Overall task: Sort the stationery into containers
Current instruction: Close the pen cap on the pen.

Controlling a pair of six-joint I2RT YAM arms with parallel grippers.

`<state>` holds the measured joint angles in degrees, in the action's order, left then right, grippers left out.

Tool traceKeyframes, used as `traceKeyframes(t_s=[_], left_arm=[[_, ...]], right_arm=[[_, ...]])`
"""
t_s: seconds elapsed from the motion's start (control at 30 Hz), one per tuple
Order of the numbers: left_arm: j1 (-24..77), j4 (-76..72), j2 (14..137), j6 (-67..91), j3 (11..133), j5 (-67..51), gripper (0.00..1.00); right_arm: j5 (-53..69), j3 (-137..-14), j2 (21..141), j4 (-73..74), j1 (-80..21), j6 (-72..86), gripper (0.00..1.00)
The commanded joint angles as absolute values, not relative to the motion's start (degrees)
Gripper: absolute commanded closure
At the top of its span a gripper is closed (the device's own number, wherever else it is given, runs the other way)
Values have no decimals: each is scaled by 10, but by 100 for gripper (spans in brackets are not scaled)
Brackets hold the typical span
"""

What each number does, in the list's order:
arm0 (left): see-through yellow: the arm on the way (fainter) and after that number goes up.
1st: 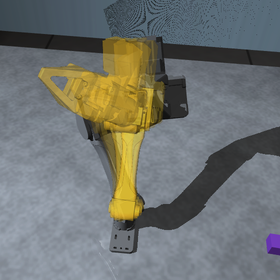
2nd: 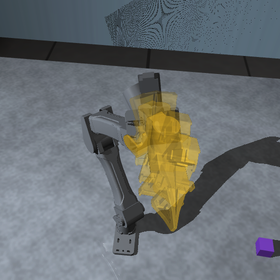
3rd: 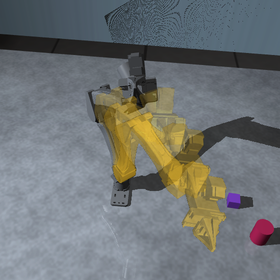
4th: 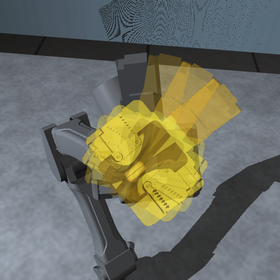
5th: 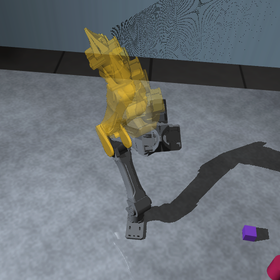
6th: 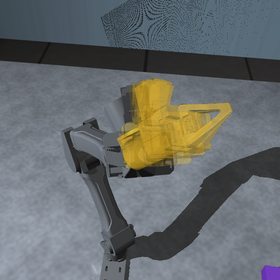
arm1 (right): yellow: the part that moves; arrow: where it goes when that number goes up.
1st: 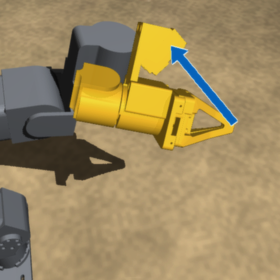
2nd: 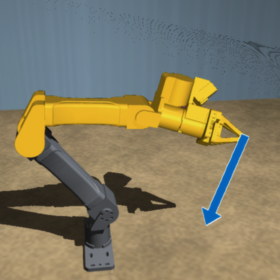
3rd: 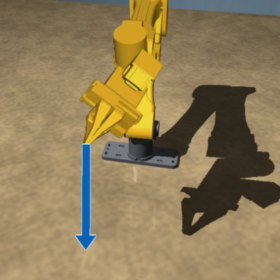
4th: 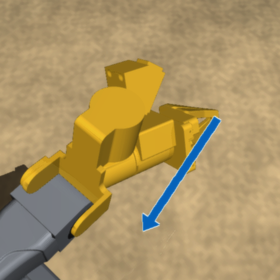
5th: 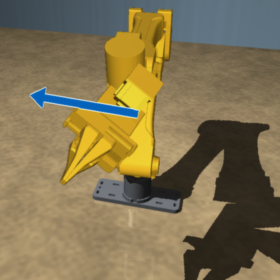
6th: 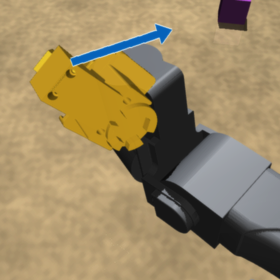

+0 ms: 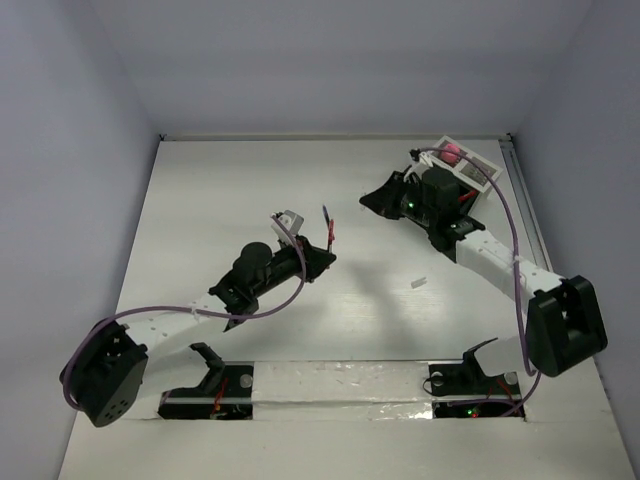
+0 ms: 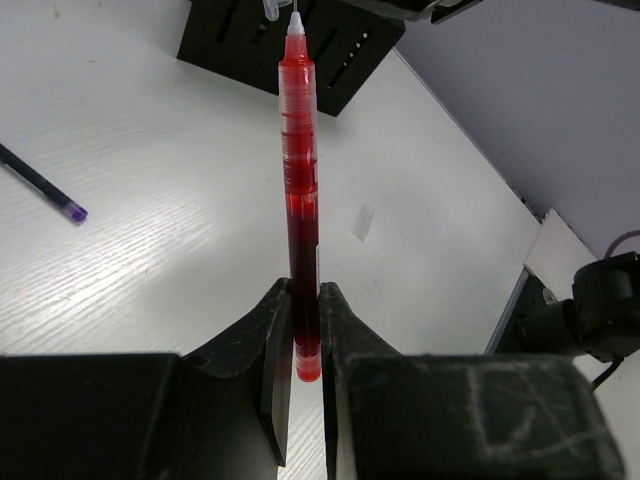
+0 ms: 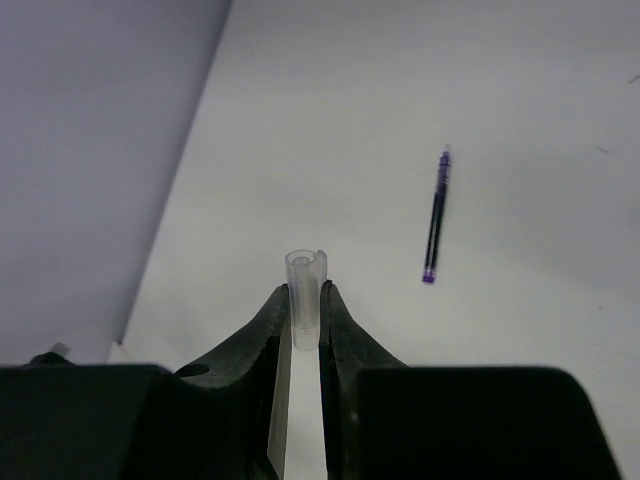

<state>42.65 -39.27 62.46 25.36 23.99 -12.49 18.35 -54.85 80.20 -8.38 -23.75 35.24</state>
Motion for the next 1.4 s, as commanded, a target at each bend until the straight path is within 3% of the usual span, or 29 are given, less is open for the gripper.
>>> traceKeyframes(t_s=[0.0, 0.47, 1.37], left_arm=[[425, -453, 648, 267, 243, -167, 100], [425, -462, 657, 266, 244, -185, 100], [425, -439, 623, 256, 239, -142, 100]], right_arm=[[207, -491, 773, -258, -243, 455, 100], [223, -453, 787, -449, -301, 482, 100], [209, -460, 761, -391, -334, 410, 100]])
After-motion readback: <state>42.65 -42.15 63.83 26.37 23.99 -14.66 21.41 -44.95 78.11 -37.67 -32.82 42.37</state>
